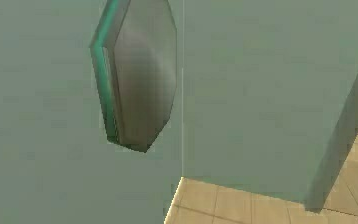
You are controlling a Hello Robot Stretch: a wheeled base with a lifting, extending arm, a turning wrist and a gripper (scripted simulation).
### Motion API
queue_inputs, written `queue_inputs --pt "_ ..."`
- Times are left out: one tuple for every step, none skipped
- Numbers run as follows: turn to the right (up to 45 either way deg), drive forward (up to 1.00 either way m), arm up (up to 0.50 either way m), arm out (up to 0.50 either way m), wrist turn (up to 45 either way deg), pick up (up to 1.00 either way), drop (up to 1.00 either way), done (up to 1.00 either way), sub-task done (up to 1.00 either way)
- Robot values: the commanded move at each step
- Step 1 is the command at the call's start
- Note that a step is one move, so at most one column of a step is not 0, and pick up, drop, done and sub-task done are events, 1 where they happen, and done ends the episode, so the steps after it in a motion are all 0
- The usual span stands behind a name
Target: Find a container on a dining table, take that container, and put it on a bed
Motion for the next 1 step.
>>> queue_inputs --pt "21.0 0.00 0.00 0.00 0.0 0.00 0.00 0.00 0.00"
